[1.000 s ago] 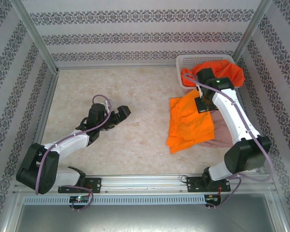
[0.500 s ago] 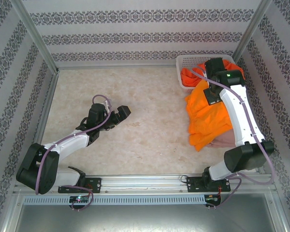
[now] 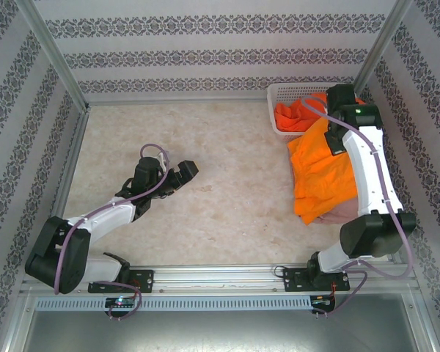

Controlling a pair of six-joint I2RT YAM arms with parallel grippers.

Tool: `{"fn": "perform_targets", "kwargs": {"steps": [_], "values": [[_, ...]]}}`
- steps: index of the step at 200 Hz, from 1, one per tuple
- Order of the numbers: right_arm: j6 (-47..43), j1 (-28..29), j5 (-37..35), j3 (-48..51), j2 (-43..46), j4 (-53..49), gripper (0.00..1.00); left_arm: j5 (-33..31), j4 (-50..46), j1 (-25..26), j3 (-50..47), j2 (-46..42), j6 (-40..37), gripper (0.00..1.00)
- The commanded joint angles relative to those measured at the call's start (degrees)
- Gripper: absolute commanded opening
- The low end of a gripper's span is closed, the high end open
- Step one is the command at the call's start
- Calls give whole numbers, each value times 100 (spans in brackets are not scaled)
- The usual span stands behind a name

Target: Fold and stack the shorts

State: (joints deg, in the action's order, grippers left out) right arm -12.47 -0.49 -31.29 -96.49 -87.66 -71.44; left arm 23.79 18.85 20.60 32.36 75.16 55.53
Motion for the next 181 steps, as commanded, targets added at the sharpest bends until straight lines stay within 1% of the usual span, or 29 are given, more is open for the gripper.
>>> {"fn": "perform_targets", "kwargs": {"steps": [1,15,36,48,56,60,71,84,89,99,119,133,143,162,181], "values": [[-356,-201,-550,416,-24,631,0,95,301,-64,-102,77,46,100],[-545,-347,-780,721,-35,999,0,116,324,-71,-90,107,55,100],[-547,-593,-964,848,-214,1258,0,160,357,-70,-64,162,70,100],[-564,-739,-1286,868,-393,1455,0,194,387,-71,-47,191,88,100],[-592,-842,-1544,848,-528,1588,4,204,394,-72,-43,190,98,100],[-591,-892,-1652,823,-611,1646,9,211,396,-73,-37,184,101,100],[-430,-1002,-1896,653,-814,1698,36,207,388,-66,-37,155,107,100],[-4,-1102,-1875,205,-1014,1422,62,199,362,-77,-39,92,99,100],[194,-1120,-1766,12,-1057,1278,70,184,362,-75,-50,52,84,100],[627,-1123,-1281,-398,-1082,947,79,148,341,-83,-78,-32,57,100],[1318,-1067,249,-906,-910,705,88,45,212,-99,-113,-210,-52,100],[1633,-933,1277,-904,-730,956,94,-8,145,-114,-127,-300,-94,100],[1803,-750,1846,-851,-674,1237,97,-8,109,-130,-144,-339,-104,100],[2089,-392,2456,-937,-873,1656,98,-2,-1,-136,-151,-409,-146,100],[2174,-78,2280,-1393,-1399,1707,98,-12,-87,-154,-172,-465,-164,100]]}}
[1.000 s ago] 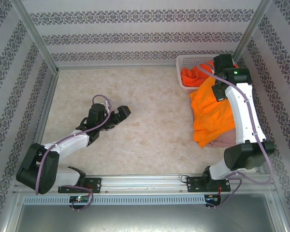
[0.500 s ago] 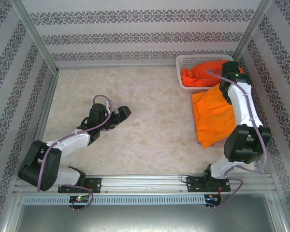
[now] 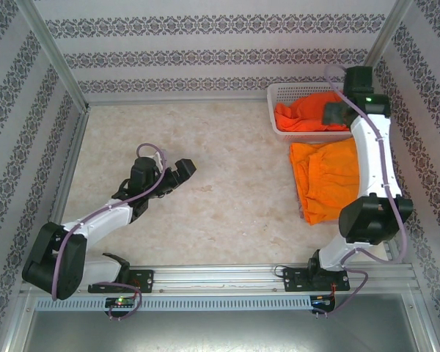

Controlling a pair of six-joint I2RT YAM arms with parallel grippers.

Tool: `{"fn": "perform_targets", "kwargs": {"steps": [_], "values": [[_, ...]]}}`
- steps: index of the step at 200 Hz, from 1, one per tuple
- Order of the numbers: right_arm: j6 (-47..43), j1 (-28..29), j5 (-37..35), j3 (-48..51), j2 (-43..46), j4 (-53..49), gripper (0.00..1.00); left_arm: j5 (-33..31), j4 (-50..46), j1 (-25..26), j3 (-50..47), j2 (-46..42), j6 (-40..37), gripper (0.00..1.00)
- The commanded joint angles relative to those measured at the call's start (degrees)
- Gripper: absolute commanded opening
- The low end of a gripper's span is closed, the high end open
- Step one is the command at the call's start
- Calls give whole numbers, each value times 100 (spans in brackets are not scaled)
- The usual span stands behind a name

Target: Fold and stack the shorts

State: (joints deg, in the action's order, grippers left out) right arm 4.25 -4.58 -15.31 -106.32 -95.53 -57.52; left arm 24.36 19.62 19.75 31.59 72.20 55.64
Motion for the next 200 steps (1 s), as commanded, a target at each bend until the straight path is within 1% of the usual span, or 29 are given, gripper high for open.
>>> {"fn": "perform_targets", "kwargs": {"steps": [1,17,40,73,86,118,132,144,154,167,178,186,200], "values": [[500,342,663,-443,-716,308,98,-70,-162,-68,-94,-171,-175,100],[531,449,316,-1082,-1381,45,98,-46,-217,-91,-99,-236,-176,100],[629,458,147,-2047,-2398,-385,98,-81,-312,-112,-111,-321,-221,100],[657,408,11,-2619,-3419,-449,98,-34,-416,-155,-37,-319,-253,100],[753,346,135,-2740,-3731,-462,98,-8,-558,-160,27,-336,-297,100],[1061,162,948,-3178,-4452,-631,97,-106,-758,-166,30,-444,-365,100],[1213,106,1356,-3405,-4703,-711,85,-151,-792,-173,-8,-475,-346,100],[1391,57,1579,-3581,-4845,-756,67,-177,-818,-178,-22,-499,-309,100],[1552,11,1755,-3670,-4879,-739,56,-169,-853,-178,-28,-533,-299,100],[1736,-30,1982,-3703,-4794,-639,41,-208,-926,-174,-39,-588,-299,100],[1857,-51,2126,-3705,-4650,-524,23,-258,-959,-176,-61,-642,-308,100],[1938,-60,2155,-3703,-4511,-453,13,-294,-960,-174,-92,-682,-299,100],[2073,-61,2195,-3690,-4210,-285,0,-327,-951,-174,-128,-736,-282,100]]}}
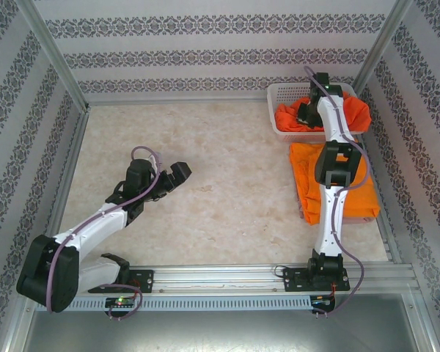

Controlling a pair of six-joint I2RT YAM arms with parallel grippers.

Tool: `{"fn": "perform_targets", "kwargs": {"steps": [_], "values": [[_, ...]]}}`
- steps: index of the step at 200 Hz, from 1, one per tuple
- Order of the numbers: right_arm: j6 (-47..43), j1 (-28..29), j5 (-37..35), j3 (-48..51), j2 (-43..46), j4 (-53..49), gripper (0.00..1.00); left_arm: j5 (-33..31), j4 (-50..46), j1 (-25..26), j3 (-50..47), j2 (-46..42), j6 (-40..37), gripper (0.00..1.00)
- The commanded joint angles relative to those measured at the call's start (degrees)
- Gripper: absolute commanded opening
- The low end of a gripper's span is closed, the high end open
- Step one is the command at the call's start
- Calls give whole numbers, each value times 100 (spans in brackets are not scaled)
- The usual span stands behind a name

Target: Fold and stack the shorts

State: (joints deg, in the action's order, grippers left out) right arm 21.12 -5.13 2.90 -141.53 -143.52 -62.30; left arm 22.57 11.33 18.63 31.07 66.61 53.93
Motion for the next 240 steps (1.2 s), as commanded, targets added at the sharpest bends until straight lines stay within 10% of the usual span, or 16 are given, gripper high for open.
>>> {"fn": "perform_targets", "kwargs": {"steps": [1,95,145,204,240], "values": [[393,-6,381,-166,603,210,0,-148,-123,-67,-80,-180,-111,100],[837,743,893,809,3580,2915,0,-151,-57,-62,-101,-267,-65,100],[814,1795,1823,-1216,3109,2489,0,-231,-26,-70,-131,-509,-98,100],[1389,2846,2767,-1024,3103,2549,0,-823,-358,-87,-18,-1734,-442,100],[1183,2982,2523,1275,3857,2705,51,-1201,-537,-90,-158,-2605,-207,100]]}}
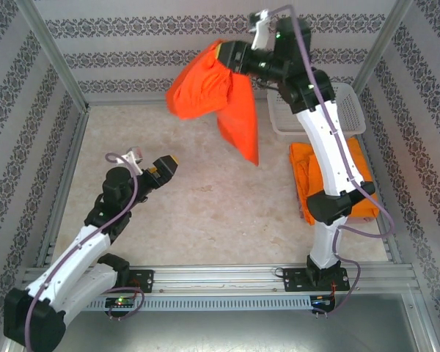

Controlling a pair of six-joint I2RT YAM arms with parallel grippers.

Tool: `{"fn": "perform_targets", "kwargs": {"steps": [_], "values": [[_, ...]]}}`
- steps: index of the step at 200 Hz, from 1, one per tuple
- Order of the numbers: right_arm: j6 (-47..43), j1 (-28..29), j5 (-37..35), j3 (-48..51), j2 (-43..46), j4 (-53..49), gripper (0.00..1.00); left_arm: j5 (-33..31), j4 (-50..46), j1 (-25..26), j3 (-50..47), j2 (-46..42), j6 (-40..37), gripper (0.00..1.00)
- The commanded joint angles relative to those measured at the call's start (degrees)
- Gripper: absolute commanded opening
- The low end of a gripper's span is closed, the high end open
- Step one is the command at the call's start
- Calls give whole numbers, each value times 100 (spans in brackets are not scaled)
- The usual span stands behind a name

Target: Fold and stack the shorts

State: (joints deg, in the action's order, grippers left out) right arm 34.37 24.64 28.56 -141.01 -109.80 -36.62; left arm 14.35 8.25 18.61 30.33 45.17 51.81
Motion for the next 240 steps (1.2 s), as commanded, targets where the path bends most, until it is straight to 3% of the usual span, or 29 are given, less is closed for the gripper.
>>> {"fn": "perform_targets", "kwargs": {"steps": [1,45,93,137,191,240], "values": [[-154,10,-70,1294,498,137,51,-384,-233,-91,-90,-481,18,100],[-1256,25,-1386,4276,1862,670,78,-428,-1375,-137,-97,-642,624,100],[-2217,209,-1309,5893,2721,965,92,-64,-1562,-232,-935,-746,1449,99],[-2761,392,-1344,6847,3352,1578,98,157,-2475,-222,-1318,-1015,1729,92],[-2796,385,-1723,7361,3802,1988,98,619,-1777,-29,-1706,-496,2206,72],[-2751,252,-1845,7588,4025,1906,98,664,-1058,202,-1779,277,2588,65]]}}
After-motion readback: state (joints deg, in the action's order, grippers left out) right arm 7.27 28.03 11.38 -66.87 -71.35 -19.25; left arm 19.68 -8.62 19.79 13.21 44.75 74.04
